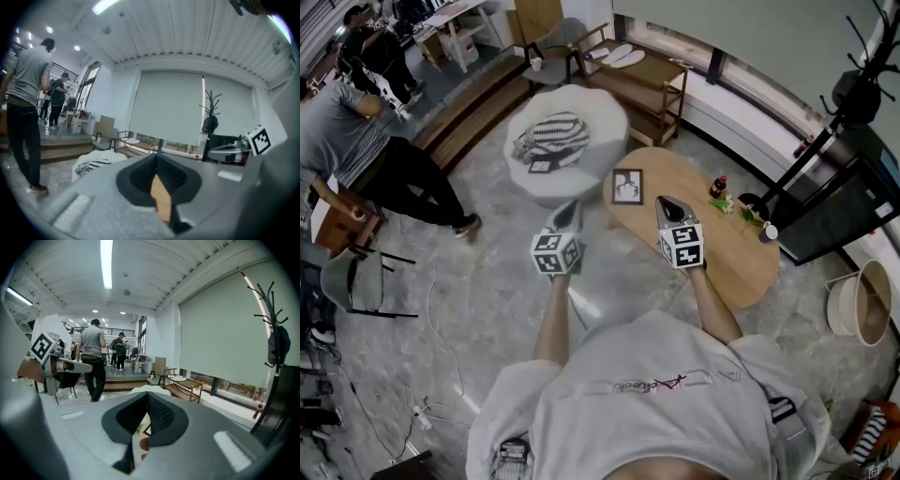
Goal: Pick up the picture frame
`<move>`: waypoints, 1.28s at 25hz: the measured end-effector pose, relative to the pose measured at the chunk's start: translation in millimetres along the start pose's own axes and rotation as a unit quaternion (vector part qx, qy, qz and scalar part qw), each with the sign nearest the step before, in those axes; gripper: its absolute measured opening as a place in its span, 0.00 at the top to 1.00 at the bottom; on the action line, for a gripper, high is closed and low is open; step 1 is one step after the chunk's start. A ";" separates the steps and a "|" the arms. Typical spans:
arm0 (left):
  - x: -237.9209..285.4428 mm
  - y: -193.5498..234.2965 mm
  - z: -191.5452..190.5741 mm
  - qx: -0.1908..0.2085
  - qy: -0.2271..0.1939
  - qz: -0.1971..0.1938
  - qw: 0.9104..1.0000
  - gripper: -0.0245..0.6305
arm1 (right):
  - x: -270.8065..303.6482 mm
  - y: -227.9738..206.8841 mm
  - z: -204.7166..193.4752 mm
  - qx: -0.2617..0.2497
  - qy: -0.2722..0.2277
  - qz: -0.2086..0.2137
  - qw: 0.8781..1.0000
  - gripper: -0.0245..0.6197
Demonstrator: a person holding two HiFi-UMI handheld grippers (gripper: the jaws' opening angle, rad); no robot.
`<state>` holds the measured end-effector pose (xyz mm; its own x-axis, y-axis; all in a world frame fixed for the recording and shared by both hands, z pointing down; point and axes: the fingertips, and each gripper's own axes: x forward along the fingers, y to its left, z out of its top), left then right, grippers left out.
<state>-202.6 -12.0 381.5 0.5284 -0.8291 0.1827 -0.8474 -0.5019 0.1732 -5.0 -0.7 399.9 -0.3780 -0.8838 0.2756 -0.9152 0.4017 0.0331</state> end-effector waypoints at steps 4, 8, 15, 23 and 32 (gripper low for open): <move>6.9 2.2 -3.4 -0.005 0.003 0.000 1.000 0.96 | 0.5 -5.0 -4.9 0.001 0.004 -0.002 1.000 0.95; 14.2 -2.3 -10.7 -0.011 0.006 -0.005 1.000 0.96 | -1.7 -12.8 -14.4 0.003 0.013 -0.006 1.000 0.95; 30.6 -9.2 -25.9 -0.015 0.021 -0.011 1.000 0.96 | 4.5 -23.6 -23.2 0.007 0.020 -0.008 1.000 0.95; 63.1 10.8 -16.3 -0.009 0.019 -0.011 1.000 0.96 | 40.9 -35.9 -22.7 0.010 0.020 -0.002 1.000 0.95; 129.9 35.9 -12.1 -0.012 0.032 -0.019 0.999 0.96 | 104.3 -70.6 -13.1 0.011 0.024 0.001 1.000 0.95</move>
<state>-163.7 -134.7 423.1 0.5634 -0.7916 0.2365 -0.8254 -0.5266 0.2036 21.9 -118.2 438.9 -0.3737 -0.8697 0.3224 -0.9171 0.3986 0.0122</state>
